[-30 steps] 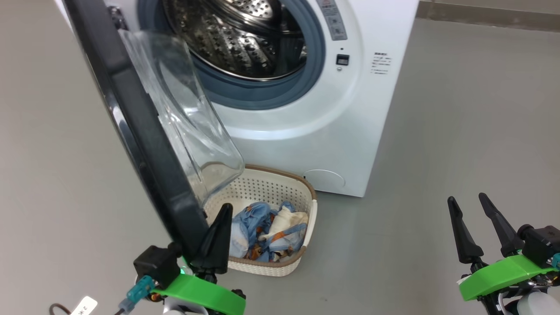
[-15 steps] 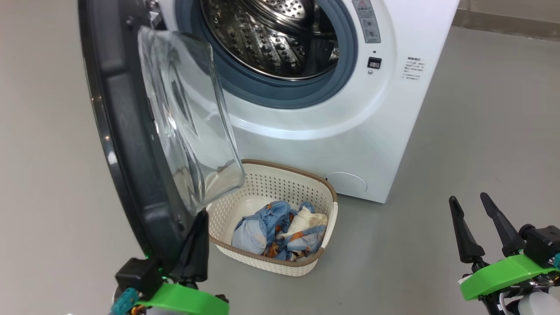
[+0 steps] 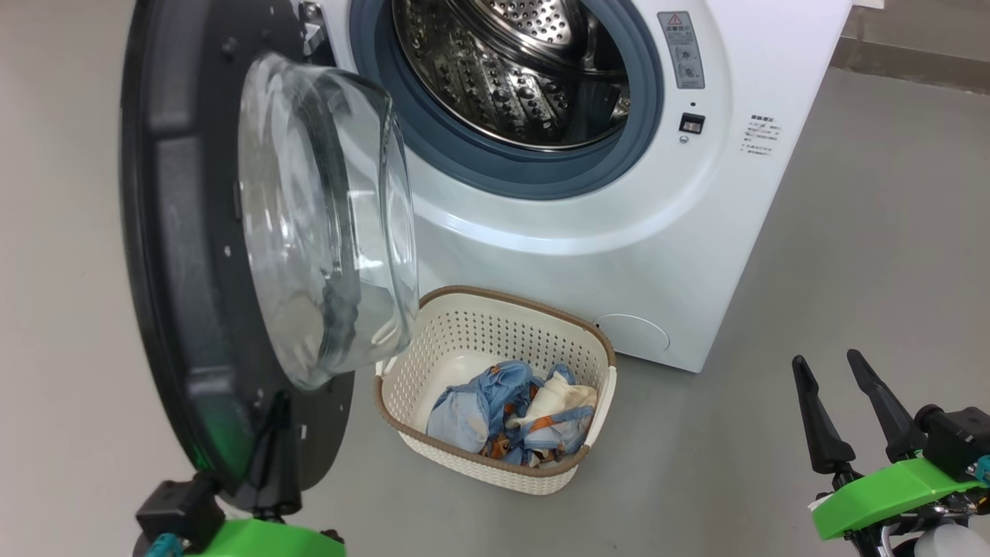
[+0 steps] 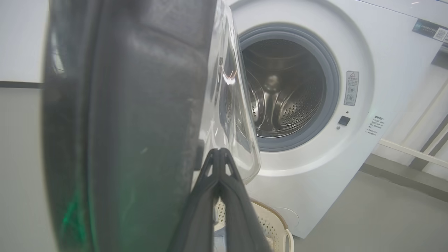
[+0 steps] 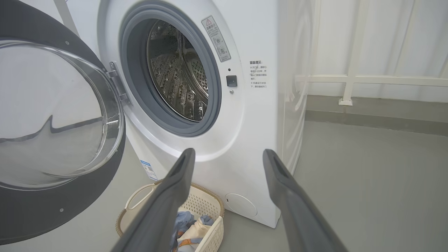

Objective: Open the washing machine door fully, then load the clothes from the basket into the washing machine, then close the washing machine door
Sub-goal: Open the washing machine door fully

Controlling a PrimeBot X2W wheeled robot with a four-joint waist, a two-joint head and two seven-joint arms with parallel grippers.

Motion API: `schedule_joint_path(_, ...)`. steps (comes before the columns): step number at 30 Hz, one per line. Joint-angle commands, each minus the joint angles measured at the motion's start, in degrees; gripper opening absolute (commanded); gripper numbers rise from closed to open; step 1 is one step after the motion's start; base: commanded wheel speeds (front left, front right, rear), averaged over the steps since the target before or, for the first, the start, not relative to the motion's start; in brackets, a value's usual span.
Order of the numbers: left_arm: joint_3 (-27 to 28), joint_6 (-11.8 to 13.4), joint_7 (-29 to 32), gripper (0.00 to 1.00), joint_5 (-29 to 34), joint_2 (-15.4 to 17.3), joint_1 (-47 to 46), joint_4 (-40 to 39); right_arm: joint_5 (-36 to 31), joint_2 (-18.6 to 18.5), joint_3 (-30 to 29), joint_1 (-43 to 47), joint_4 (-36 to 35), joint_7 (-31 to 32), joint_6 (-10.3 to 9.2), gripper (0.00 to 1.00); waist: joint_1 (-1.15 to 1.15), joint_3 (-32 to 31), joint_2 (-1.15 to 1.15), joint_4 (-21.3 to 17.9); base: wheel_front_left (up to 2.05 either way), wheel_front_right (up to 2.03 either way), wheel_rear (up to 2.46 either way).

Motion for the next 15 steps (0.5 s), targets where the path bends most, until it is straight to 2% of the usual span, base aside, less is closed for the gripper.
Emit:
schedule_joint_path(1, 3.0, 0.9, -0.4, 0.00, 0.3, 1.7, -0.9, -1.5, -0.4, -0.8, 0.7, -0.3, -1.4, -0.7, 0.42, 1.00, 0.00, 0.0, 0.00, 0.2, 0.00, 0.00, 0.00)
schedule_joint_path(15, 9.9, 2.0, -0.4, 0.00, -0.2, 5.6, -3.7, 1.2, -0.3, -1.0, 0.9, -0.4, -1.3, -0.7, 0.42, 1.00, 0.00, 0.3, 0.00, 0.2, 0.00, 0.00, 0.00)
